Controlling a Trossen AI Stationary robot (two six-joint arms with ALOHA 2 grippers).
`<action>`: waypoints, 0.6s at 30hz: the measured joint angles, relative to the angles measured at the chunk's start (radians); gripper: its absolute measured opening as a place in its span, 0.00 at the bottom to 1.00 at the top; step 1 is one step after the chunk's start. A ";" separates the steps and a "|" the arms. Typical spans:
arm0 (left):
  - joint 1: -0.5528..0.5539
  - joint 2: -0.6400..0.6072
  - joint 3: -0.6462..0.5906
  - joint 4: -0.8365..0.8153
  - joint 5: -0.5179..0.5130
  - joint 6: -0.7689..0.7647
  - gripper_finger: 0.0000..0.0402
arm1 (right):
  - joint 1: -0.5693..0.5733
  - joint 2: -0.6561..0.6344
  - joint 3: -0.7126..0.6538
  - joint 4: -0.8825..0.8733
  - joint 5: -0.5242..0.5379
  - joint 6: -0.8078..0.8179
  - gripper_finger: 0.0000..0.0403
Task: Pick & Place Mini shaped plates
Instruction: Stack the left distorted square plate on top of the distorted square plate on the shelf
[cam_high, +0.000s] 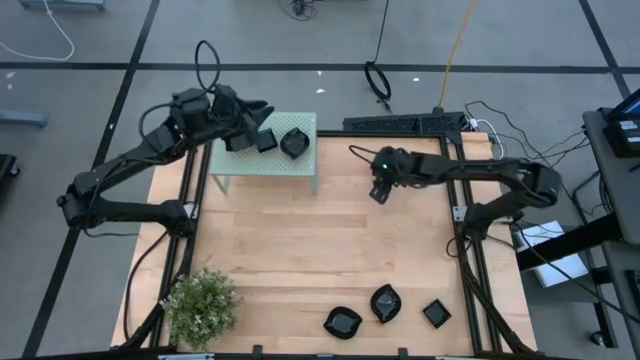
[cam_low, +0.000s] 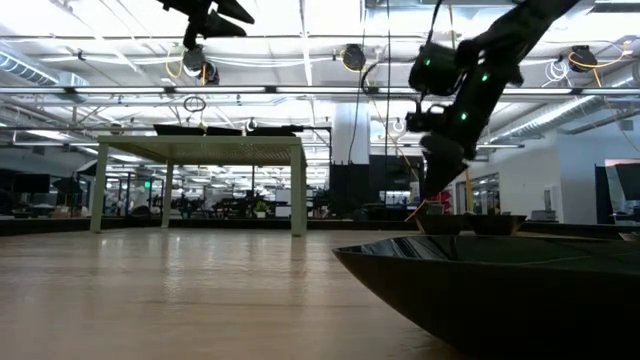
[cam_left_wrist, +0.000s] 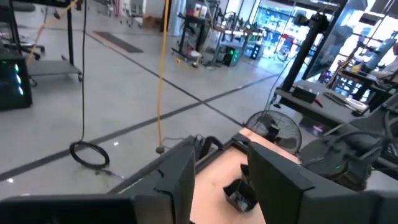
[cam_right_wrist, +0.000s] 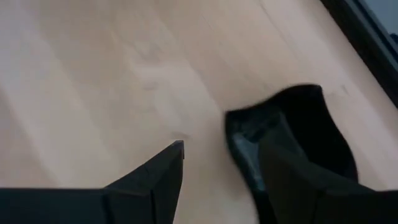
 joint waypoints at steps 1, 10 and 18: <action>0.003 0.000 0.000 0.006 0.000 0.003 0.38 | -0.014 0.019 0.005 -0.004 0.001 -0.020 0.49; 0.040 0.000 0.000 0.039 0.000 0.003 0.38 | -0.091 0.147 0.013 -0.011 0.000 -0.133 0.49; 0.054 0.000 0.000 0.042 -0.001 -0.005 0.38 | -0.091 0.158 0.013 -0.013 0.001 -0.212 0.36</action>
